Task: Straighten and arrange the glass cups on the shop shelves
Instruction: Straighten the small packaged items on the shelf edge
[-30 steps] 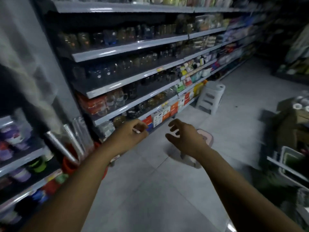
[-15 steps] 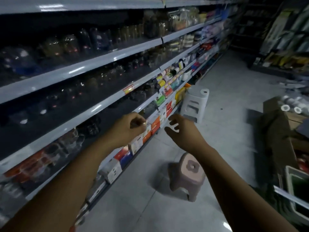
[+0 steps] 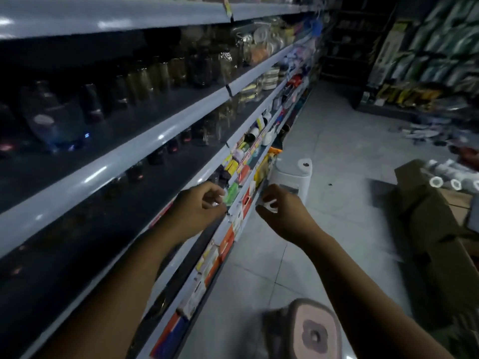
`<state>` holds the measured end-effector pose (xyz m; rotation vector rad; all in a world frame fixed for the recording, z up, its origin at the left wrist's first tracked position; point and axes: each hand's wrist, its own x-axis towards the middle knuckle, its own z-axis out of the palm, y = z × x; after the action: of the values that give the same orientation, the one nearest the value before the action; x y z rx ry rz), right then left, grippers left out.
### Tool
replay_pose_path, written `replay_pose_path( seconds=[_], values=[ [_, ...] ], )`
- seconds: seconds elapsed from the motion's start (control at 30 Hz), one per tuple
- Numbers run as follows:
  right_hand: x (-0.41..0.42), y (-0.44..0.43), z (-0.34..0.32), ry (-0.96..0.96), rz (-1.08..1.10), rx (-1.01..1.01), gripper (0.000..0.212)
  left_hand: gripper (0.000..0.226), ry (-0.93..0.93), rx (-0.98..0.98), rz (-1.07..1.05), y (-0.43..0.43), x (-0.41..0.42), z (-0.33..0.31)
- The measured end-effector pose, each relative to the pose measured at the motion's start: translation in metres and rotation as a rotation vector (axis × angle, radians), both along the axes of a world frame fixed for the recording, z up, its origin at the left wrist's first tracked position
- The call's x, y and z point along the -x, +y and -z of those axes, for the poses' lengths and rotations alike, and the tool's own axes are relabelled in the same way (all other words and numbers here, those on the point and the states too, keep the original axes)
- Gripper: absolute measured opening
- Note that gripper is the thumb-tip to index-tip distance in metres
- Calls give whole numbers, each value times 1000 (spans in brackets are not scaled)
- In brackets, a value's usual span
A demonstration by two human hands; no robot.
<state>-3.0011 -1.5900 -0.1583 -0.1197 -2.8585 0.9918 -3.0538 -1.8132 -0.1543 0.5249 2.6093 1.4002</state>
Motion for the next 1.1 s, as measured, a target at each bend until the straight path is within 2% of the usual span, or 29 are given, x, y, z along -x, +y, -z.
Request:
replay_pose_path(
  seconds=[0.27, 0.4, 0.73, 0.9, 1.1],
  values=[
    [153, 67, 15, -32, 89, 41, 38, 16, 5, 23, 58, 75, 171, 17],
    [239, 117, 17, 11, 78, 69, 39, 17, 34, 29, 34, 126, 245, 19],
    [431, 238, -9, 54, -45, 4, 40, 20, 16, 14, -69, 237, 416, -2],
    [519, 265, -15, 100, -113, 34, 39, 24, 15, 14, -106, 275, 487, -1],
    [612, 289, -24, 186, -190, 11, 39, 27, 104, -5, -207, 308, 554, -14]
  ],
)
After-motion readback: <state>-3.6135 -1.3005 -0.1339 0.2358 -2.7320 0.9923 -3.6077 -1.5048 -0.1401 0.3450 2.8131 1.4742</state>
